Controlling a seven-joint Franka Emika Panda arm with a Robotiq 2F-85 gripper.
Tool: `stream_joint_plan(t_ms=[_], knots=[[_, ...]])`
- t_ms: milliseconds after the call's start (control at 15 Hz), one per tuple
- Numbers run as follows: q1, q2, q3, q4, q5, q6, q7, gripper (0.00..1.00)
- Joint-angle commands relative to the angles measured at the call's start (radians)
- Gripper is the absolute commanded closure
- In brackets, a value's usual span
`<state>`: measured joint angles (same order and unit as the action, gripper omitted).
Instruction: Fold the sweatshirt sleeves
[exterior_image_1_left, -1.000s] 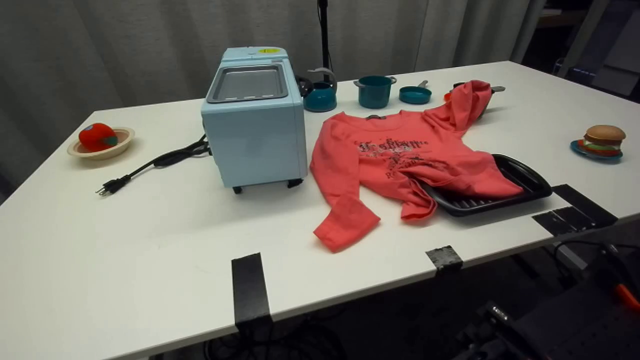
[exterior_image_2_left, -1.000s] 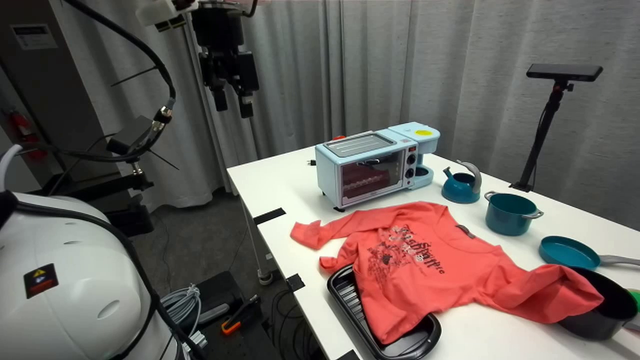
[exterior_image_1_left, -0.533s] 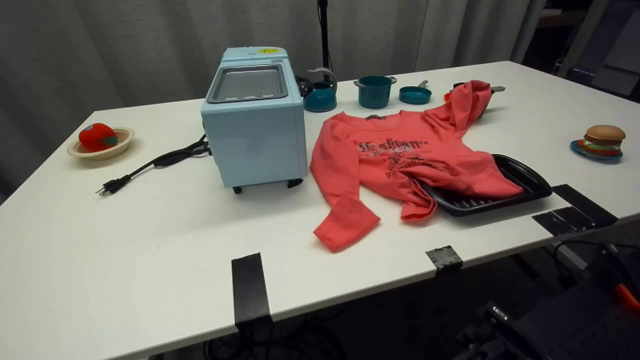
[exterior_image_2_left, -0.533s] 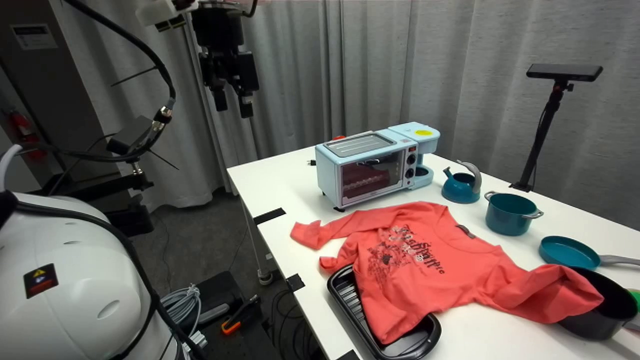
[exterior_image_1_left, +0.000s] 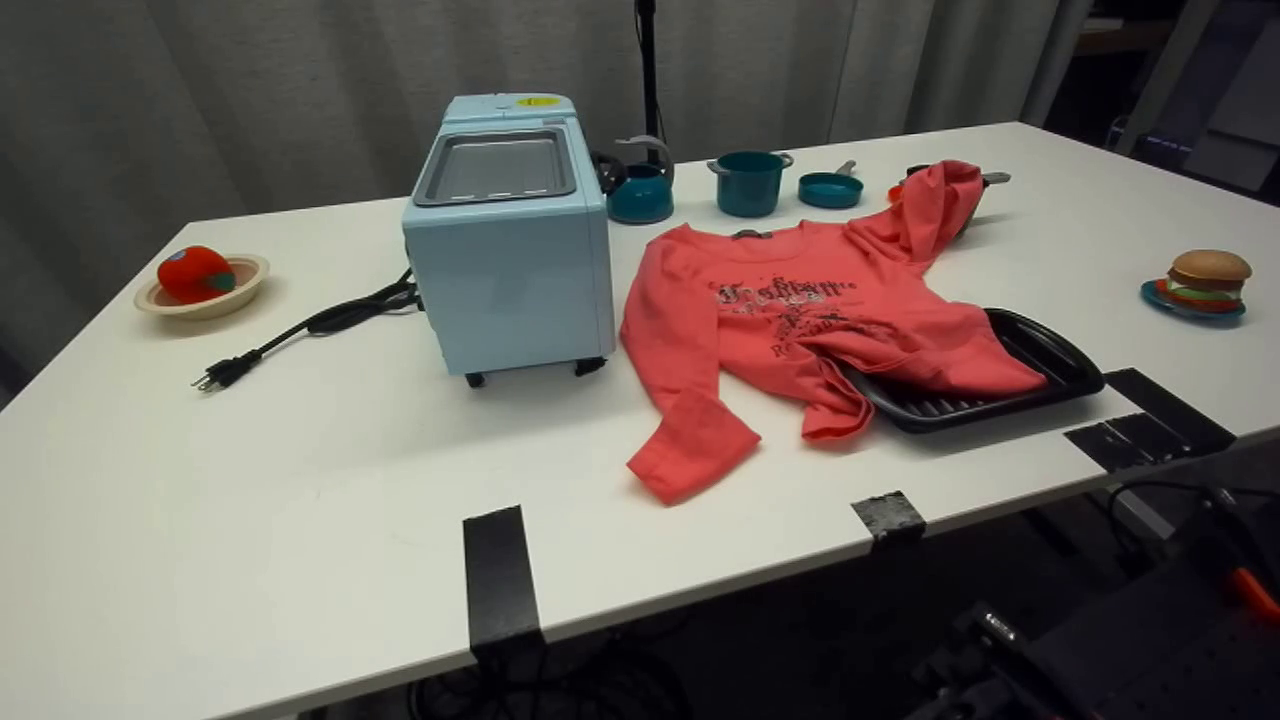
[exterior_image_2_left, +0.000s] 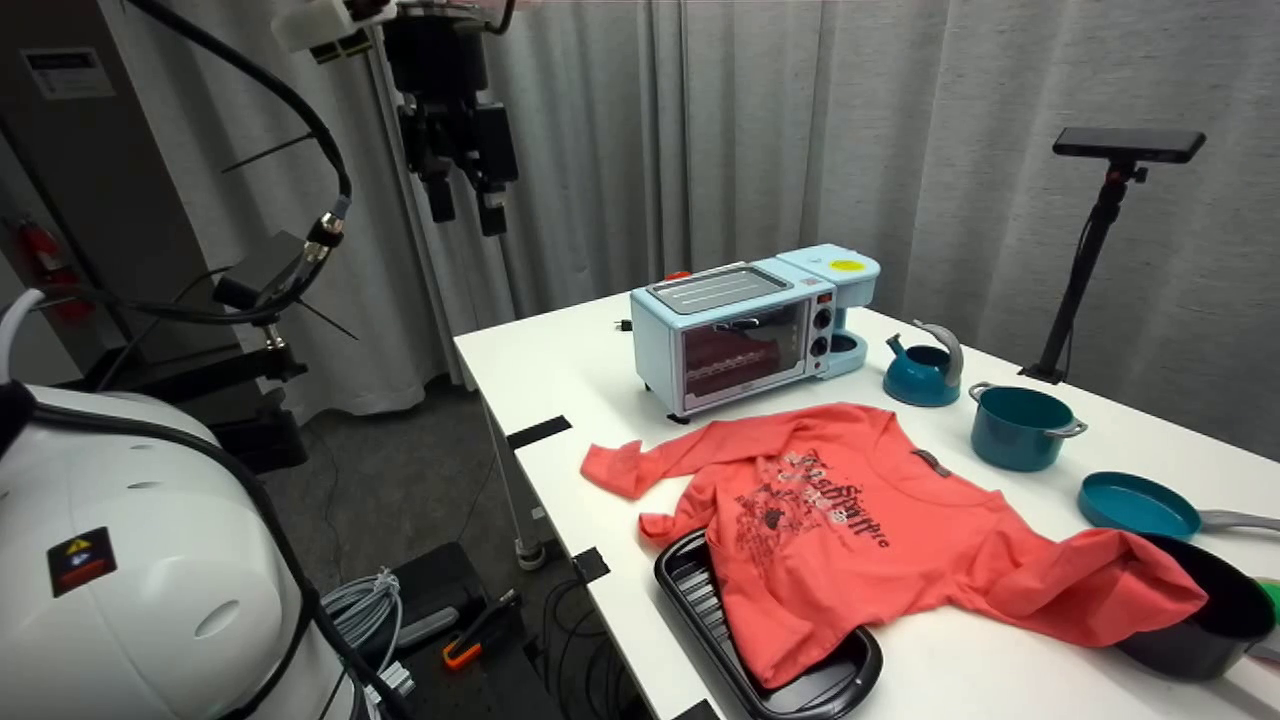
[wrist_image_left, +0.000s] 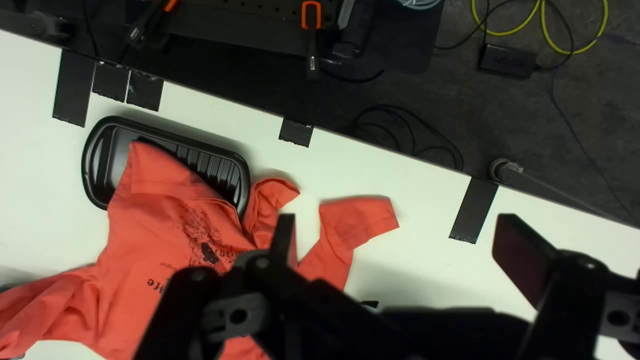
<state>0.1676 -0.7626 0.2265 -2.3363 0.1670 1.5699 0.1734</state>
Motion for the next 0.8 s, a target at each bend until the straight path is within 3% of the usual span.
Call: stream_joint_plan(t_ms=[0, 733], knots=[[-0.005, 0.001, 0.003, 0.003, 0.002, -0.003, -0.003, 0.00], [-0.019, 0.041, -0.010, 0.009, -0.039, 0.043, -0.035, 0.00]])
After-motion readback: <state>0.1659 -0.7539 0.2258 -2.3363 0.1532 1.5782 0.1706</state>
